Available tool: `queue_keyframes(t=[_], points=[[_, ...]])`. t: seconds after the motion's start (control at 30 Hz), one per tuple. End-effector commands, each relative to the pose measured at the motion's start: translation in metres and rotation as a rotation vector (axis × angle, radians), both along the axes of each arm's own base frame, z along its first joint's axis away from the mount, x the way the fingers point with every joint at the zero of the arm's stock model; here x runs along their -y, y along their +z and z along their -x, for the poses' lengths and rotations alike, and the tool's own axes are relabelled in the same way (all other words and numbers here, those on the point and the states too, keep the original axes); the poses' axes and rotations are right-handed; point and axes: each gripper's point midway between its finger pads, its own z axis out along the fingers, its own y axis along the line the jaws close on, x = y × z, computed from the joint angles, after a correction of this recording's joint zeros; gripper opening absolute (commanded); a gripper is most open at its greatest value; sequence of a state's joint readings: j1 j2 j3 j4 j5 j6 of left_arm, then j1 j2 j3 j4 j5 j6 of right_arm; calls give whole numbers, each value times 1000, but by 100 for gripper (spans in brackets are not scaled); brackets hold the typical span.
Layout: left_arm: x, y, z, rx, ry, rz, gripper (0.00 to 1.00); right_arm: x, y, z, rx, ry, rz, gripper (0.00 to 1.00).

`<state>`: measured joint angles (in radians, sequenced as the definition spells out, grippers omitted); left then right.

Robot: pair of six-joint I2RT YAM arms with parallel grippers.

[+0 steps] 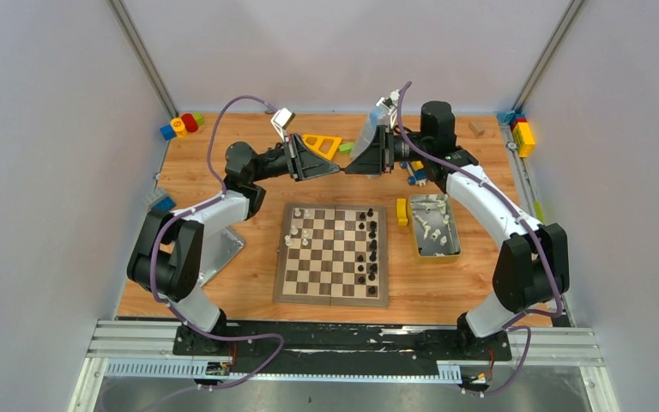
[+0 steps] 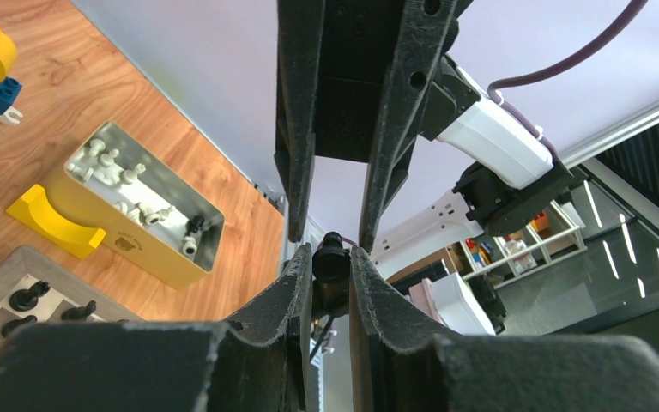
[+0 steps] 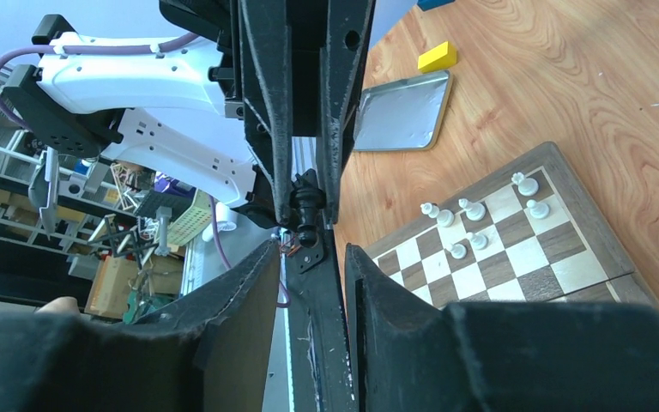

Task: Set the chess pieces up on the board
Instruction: Place the chess piece on the chessboard.

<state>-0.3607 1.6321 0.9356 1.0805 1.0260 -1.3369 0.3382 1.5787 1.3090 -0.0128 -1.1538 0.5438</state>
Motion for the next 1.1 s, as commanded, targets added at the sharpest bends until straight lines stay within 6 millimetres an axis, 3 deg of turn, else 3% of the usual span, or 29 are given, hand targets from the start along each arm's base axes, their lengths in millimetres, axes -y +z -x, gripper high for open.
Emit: queue_keyframes(t=[0.0,0.33,0.87,1.07], points=[[0,11,5,87,13,25,23,-4,14,1,43,34,-33,34],[5,5,5,85,5,18,23,-9,18,4,39,57,-44,31],[6,-4,5,86,-2,5,23,-10,19,4,43,66,-46,9],[4,-7,9,113,1,-10,37,-7,19,2,81,58,-29,0]])
